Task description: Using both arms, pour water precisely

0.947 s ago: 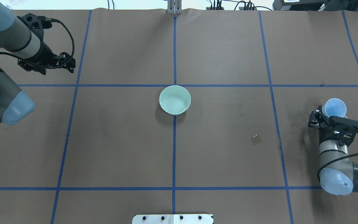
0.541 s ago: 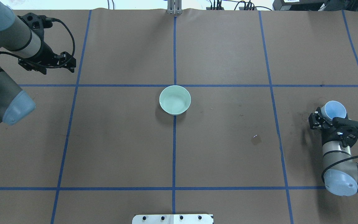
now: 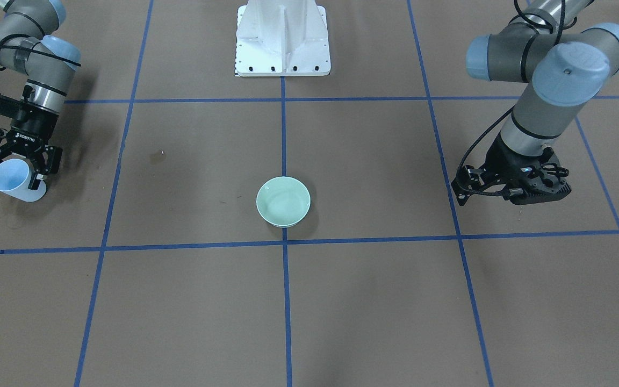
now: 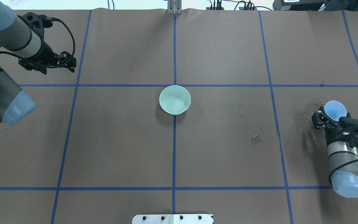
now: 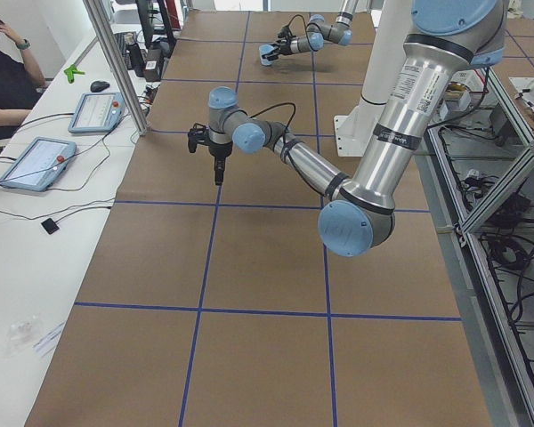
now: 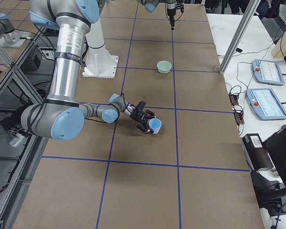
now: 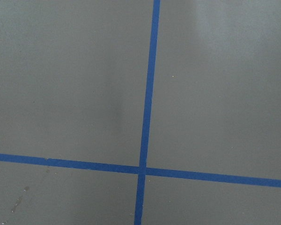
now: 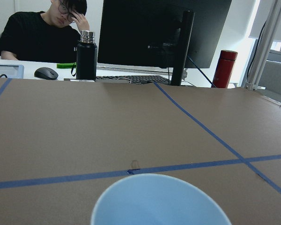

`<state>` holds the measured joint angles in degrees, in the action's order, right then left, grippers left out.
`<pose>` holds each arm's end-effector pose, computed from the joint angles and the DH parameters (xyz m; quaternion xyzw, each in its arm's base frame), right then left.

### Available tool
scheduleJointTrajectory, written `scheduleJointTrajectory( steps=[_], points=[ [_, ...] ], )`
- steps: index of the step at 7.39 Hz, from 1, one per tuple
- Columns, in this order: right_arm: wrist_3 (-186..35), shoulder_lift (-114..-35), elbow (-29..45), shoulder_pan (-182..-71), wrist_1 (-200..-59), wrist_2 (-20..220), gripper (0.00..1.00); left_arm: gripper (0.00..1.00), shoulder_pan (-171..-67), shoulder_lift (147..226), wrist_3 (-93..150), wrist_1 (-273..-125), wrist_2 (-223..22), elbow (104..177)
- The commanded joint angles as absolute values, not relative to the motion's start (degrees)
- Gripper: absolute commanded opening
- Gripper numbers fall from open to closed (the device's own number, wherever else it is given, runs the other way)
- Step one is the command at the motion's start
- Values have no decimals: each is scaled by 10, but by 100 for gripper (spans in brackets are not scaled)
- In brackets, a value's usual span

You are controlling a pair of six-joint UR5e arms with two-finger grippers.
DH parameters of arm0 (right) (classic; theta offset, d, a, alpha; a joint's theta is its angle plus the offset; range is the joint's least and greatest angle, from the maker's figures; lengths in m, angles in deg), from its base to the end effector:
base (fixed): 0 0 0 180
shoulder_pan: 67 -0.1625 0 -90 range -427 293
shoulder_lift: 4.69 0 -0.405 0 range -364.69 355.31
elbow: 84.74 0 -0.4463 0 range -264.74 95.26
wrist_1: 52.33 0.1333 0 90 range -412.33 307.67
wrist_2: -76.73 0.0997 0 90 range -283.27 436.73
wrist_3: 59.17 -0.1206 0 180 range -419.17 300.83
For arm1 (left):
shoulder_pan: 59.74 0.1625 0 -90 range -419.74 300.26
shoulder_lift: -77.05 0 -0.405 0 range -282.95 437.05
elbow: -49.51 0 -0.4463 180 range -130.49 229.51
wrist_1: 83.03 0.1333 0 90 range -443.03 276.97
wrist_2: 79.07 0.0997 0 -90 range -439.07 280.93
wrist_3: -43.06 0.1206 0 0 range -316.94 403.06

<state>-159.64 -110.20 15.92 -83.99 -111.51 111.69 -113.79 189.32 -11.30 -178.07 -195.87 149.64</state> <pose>-0.3685 -0.3553 0.6090 0.4608 -0.1733 0.3060 0.8148 0.3323 -0.5927 0.3230 0.0645 0.3761 -0.0740 0.9213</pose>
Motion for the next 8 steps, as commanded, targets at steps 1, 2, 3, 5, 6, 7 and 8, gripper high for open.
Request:
scheduleJointTrajectory(
  steps=[1, 2, 3, 5, 6, 7, 8],
  points=[
    [-1597, -1115, 180, -830, -1112, 1120, 99, 100, -1138, 1893, -113, -1780, -1959, 1498],
    [-1597, -1115, 192, -828, -1113, 1120, 99, 100, -1138, 1891, -113, -1780, -1959, 1499],
    [-1597, -1115, 200, -826, -1113, 1120, 99, 100, -1138, 1891, -113, -1780, -1959, 1499],
    [-1595, -1141, 228, -824, -1112, 1122, 99, 100, -1138, 1891, -113, -1780, -1959, 1499],
    [-1575, -1157, 253, -824, -1113, 1125, 99, 100, -1138, 1891, -113, -1780, -1959, 1500],
    [-1558, -1166, 272, -825, -1113, 1128, 99, 100, -1137, 1891, -114, -1781, -1959, 1499],
    [-1531, -1168, 292, -826, -1113, 1136, 99, 100, -1136, 1893, -113, -1782, -1959, 1497]
  ],
)
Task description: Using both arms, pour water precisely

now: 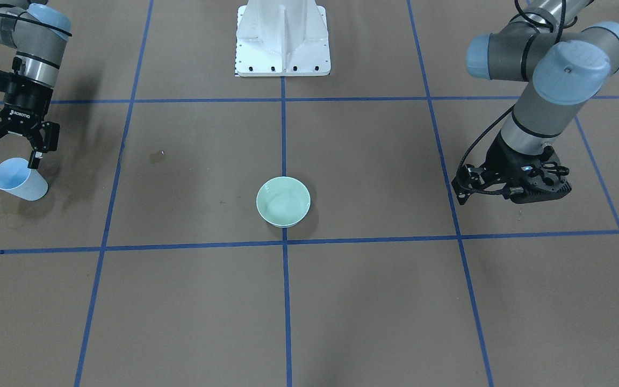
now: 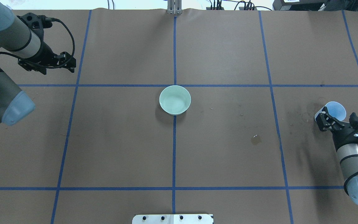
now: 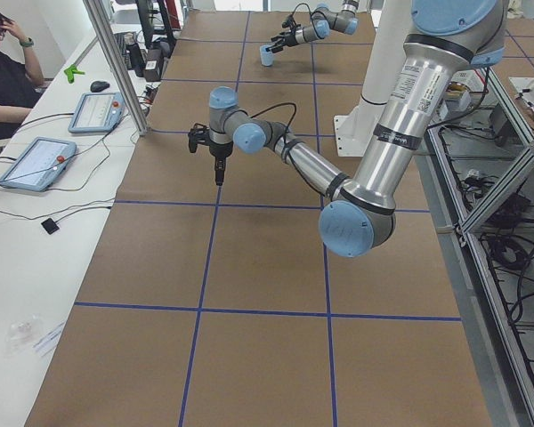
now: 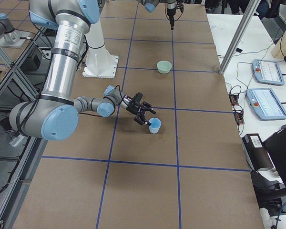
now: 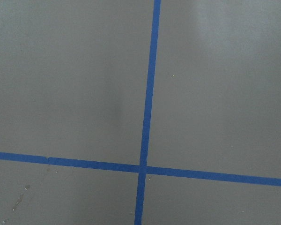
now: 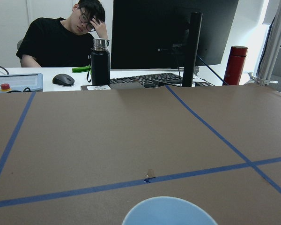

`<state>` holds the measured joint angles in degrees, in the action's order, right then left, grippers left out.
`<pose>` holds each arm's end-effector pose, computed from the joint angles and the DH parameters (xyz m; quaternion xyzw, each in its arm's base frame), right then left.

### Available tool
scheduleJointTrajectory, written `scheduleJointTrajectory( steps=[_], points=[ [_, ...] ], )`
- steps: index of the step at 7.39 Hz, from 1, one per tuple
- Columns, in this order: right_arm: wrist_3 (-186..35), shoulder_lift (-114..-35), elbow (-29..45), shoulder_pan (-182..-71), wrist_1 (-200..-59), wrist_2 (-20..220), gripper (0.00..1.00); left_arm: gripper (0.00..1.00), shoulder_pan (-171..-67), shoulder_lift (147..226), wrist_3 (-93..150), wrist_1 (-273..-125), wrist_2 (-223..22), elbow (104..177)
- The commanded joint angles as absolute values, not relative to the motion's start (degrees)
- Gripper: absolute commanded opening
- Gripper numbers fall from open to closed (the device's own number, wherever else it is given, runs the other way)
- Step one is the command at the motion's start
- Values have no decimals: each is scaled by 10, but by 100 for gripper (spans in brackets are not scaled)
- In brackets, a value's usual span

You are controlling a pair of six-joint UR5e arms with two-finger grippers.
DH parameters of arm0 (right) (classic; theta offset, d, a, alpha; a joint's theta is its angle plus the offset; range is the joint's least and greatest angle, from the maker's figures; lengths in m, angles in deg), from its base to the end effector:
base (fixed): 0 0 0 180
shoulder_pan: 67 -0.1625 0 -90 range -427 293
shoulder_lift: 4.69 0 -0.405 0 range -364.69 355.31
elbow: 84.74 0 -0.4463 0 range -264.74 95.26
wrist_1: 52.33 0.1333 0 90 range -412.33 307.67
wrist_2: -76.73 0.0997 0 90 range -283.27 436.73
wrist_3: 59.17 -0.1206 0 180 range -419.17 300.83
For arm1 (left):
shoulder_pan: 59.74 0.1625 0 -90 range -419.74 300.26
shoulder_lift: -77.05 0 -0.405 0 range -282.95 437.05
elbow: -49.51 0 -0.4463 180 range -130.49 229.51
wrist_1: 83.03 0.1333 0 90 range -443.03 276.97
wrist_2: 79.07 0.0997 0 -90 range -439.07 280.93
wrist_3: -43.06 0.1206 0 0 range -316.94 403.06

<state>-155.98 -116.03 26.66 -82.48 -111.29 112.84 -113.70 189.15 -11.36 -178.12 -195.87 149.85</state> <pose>-0.3441 -0.3347 0.5486 0.4534 -0.2053 0.2852 0.8191 0.3325 -0.5912 0.3230 0.0646 0.3767 -0.0735 0.9212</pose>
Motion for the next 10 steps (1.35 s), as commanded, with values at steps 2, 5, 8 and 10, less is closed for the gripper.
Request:
scheduleJointTrajectory(
  steps=[2, 5, 8, 10],
  points=[
    [-1434, -1173, 362, -874, -1114, 1200, 99, 100, -1105, 1913, -172, -1822, -1959, 1487],
    [-1172, -1130, 381, -1116, -1113, 1451, 99, 100, -1037, 1948, -332, -1936, -1954, 1456],
    [-991, -1096, 345, -1286, -1117, 1657, 99, 100, -961, 2023, -437, -1966, -1900, 1425],
    [-908, -1070, 286, -1384, -1114, 1789, 99, 100, -928, 2092, -444, -1866, -1895, 1392]
  ],
)
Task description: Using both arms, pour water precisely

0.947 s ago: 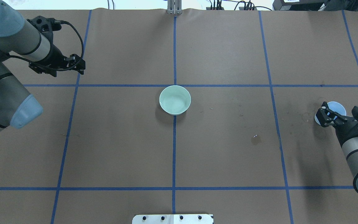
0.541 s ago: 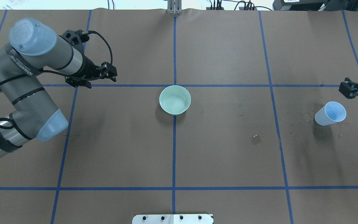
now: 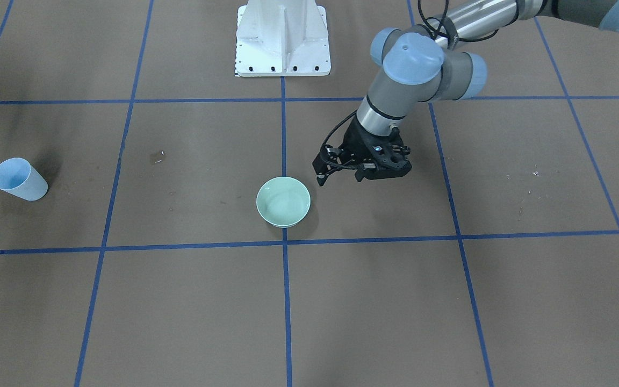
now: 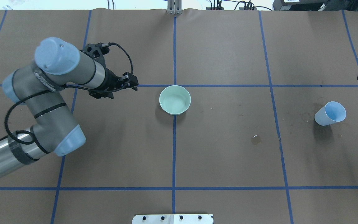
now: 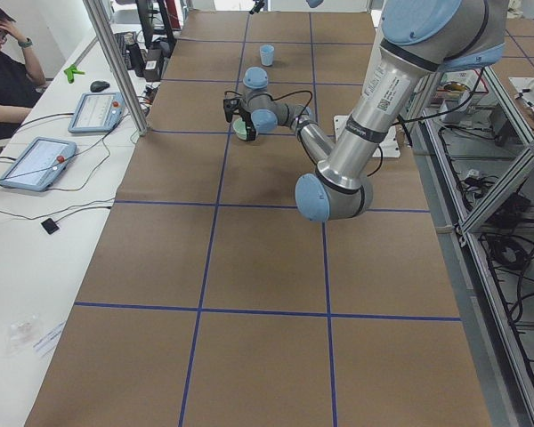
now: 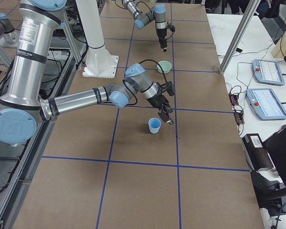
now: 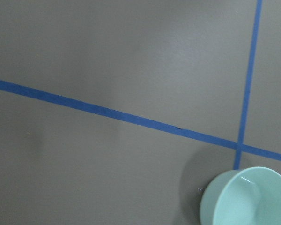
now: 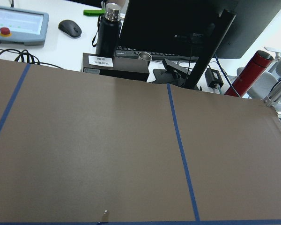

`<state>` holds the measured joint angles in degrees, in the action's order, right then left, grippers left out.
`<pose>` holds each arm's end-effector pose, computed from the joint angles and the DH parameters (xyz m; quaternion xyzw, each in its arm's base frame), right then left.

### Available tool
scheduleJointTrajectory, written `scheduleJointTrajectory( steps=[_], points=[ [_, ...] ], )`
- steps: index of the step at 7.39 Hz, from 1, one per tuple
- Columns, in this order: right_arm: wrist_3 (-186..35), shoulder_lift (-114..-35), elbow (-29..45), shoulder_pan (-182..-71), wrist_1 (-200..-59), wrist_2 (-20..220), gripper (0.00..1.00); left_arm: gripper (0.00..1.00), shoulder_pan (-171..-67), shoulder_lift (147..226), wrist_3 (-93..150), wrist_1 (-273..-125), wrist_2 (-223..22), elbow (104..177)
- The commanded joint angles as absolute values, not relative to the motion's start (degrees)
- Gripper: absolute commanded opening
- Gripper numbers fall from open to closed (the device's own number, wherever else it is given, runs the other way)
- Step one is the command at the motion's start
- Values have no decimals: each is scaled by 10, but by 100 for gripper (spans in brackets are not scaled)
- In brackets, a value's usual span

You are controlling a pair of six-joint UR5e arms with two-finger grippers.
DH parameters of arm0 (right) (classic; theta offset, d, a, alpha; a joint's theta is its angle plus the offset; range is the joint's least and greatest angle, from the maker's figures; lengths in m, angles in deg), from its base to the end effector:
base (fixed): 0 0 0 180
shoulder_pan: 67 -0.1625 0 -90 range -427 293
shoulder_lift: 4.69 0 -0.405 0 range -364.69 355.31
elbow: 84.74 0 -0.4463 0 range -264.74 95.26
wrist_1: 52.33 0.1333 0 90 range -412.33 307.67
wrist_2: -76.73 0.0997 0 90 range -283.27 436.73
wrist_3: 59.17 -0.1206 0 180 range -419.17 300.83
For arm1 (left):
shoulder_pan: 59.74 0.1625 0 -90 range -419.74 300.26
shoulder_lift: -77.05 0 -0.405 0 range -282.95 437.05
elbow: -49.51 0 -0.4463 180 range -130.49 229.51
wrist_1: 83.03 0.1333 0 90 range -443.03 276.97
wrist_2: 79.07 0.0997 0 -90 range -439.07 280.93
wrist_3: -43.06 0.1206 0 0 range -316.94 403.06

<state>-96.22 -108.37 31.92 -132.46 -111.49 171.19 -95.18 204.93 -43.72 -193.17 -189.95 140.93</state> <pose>-0.0926 -0.5011 0.4735 0.3018 -0.2219 0.0866 0.9231 0.5520 -0.5037 0.1709 0.0129 0.5122 -0.1507 0.8455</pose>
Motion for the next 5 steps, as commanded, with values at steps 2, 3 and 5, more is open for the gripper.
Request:
scheduleJointTrajectory(
  steps=[2, 3, 5],
  points=[
    [-861, -1068, 254, -1416, -1116, 1852, 99, 100, -890, 2106, -444, -1866, -1829, 1352],
    [-848, -1067, 242, -1426, -1116, 1869, 99, 100, -890, 2113, -444, -1876, -1829, 1335],
    [-828, -1067, 228, -1435, -1117, 1889, 99, 99, -891, 2127, -444, -1876, -1828, 1320]
  ],
)
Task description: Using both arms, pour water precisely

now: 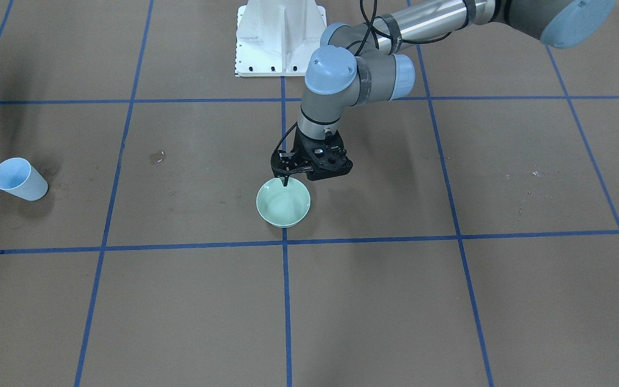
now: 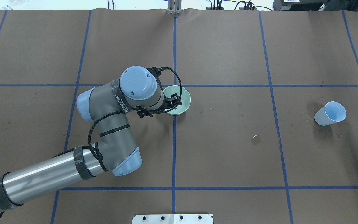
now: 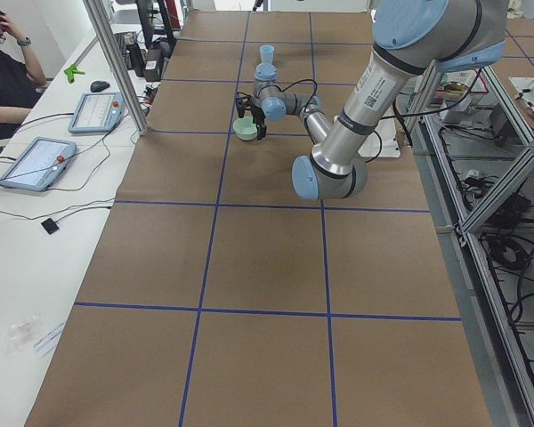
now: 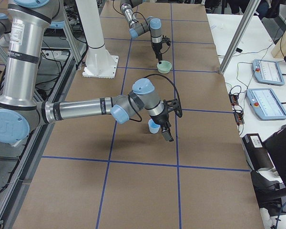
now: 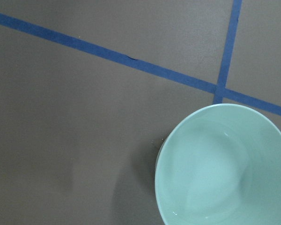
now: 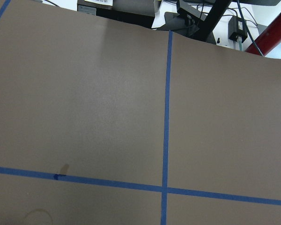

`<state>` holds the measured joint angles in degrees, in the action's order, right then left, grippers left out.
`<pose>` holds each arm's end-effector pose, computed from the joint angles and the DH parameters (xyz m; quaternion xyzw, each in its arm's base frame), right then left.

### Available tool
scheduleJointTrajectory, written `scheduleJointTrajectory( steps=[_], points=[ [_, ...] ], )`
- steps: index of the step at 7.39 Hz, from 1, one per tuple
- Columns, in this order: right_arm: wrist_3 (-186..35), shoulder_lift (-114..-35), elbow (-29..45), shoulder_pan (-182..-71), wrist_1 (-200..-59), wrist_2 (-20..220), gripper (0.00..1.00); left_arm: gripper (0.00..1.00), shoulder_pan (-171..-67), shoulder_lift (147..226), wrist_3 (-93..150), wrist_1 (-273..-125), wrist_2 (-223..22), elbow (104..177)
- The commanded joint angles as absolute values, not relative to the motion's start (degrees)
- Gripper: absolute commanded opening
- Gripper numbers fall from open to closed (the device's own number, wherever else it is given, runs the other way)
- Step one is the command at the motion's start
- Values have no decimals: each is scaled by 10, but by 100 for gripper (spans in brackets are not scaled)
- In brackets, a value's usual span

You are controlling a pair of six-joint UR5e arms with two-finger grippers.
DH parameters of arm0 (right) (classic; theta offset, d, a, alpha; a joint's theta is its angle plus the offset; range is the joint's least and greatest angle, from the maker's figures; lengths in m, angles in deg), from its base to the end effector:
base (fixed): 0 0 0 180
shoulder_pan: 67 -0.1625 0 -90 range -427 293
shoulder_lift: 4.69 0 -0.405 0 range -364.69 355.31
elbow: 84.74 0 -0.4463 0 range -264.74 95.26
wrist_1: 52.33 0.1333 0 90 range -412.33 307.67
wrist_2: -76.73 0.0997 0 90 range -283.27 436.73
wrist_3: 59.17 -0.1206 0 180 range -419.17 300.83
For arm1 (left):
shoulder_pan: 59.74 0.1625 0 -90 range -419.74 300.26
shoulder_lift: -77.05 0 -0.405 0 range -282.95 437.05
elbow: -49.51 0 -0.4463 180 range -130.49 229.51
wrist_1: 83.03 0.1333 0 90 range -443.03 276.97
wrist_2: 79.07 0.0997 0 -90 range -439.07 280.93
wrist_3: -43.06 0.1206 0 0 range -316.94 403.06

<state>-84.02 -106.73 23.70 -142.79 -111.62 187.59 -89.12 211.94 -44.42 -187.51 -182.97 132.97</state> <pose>-0.0368 -0.5132 0.5386 0.2376 -0.2664 0.0291 0.9337 0.6366 -0.4782 0.1638 0.0172 0.4544 -0.1541 0.8772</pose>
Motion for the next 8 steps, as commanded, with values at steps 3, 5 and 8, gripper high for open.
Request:
scheduleJointTrajectory(
  steps=[3, 5, 8],
  points=[
    [-824, -1062, 216, -1437, -1117, 1899, 99, 67, -897, 2127, -443, -1877, -1827, 1310],
    [-818, -1062, 213, -1440, -1116, 1901, 99, 60, -902, 2127, -443, -1895, -1827, 1293],
    [-817, -1062, 212, -1441, -1117, 1909, 99, 0, -903, 2128, -445, -1908, -1827, 1278]
  ],
)
